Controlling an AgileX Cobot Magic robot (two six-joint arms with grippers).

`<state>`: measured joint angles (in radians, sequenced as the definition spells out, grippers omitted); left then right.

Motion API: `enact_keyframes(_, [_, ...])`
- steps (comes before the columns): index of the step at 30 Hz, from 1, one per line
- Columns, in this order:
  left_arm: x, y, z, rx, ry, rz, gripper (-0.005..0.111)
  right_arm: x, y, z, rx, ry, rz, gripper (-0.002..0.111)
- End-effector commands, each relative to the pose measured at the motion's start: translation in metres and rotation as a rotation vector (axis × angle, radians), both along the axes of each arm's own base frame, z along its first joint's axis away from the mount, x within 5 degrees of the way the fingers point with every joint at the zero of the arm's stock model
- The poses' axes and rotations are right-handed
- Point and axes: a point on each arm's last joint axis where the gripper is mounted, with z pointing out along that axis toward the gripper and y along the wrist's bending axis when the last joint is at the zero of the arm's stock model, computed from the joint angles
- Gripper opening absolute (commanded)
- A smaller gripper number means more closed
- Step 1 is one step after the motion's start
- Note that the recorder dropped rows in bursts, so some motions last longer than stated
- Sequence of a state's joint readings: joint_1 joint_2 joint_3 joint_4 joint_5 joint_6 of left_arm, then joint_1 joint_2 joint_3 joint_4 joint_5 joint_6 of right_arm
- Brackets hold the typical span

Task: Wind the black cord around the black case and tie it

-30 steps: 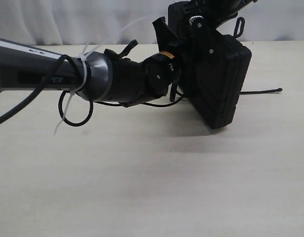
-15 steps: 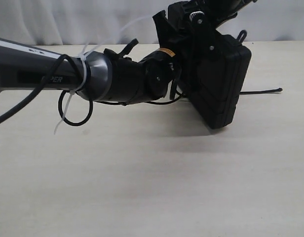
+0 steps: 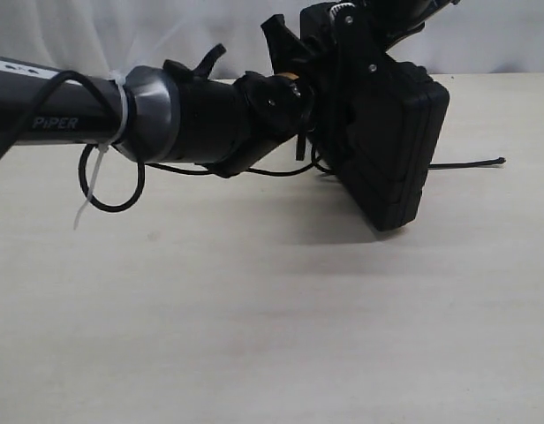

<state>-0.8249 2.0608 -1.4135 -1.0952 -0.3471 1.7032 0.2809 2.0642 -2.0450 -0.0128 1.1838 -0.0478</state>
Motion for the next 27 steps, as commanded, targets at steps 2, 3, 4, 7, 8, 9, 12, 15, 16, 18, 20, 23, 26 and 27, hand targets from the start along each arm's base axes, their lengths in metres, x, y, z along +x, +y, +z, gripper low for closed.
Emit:
enact_keyframes(2, [0.002, 0.004, 0.006, -0.020, -0.007, 0.073, 0.054, -0.001, 0.002, -0.014, 0.000, 0.074, 0.009, 0.004])
enact_keyframes(3, [0.007, 0.010, 0.006, -0.033, -0.003, 0.114, 0.054, -0.001, 0.002, -0.014, 0.000, 0.074, 0.009, 0.004])
enact_keyframes(4, [0.008, 0.011, 0.005, -0.033, 0.001, 0.113, 0.054, -0.001, 0.002, -0.014, 0.000, 0.074, 0.009, 0.004])
enact_keyframes(7, [0.009, 0.011, 0.001, -0.042, 0.073, 0.041, 0.053, -0.001, 0.002, -0.014, 0.000, 0.074, 0.009, 0.004])
enact_keyframes(8, [0.008, 0.009, 0.000, -0.043, 0.085, 0.025, 0.049, -0.001, 0.002, -0.014, 0.000, 0.074, 0.009, 0.004])
enact_keyframes(9, [0.008, 0.009, -0.001, -0.039, 0.085, 0.021, 0.041, -0.001, 0.002, -0.014, 0.000, 0.074, 0.009, 0.004])
enact_keyframes(12, [0.008, 0.007, -0.004, 0.019, 0.041, -0.022, 0.007, -0.001, 0.002, -0.014, 0.002, 0.075, 0.009, 0.004])
enact_keyframes(15, [0.009, 0.007, -0.001, 0.031, -0.004, -0.038, 0.000, -0.001, 0.002, -0.014, 0.004, 0.075, 0.009, 0.004])
enact_keyframes(16, [0.010, 0.007, 0.001, 0.020, -0.025, -0.029, 0.000, -0.001, 0.002, -0.014, 0.004, 0.075, 0.009, 0.004])
enact_keyframes(18, [0.012, 0.006, 0.006, -0.010, -0.074, -0.026, 0.000, -0.001, 0.002, -0.014, 0.004, 0.075, 0.009, 0.004])
enact_keyframes(20, [0.013, 0.002, 0.012, -0.060, -0.080, -0.045, 0.000, -0.001, 0.002, -0.014, 0.004, 0.075, 0.009, 0.004])
enact_keyframes(23, [0.013, -0.004, 0.020, -0.111, -0.065, -0.085, 0.000, -0.001, 0.002, -0.014, 0.004, 0.075, 0.009, 0.004])
enact_keyframes(26, [0.012, -0.007, 0.022, -0.103, -0.058, -0.115, 0.000, -0.001, 0.002, -0.014, 0.004, 0.075, 0.009, 0.004])
enact_keyframes(27, [0.012, -0.007, 0.022, -0.102, -0.055, -0.117, 0.000, -0.001, 0.002, -0.014, 0.004, 0.075, 0.009, 0.004])
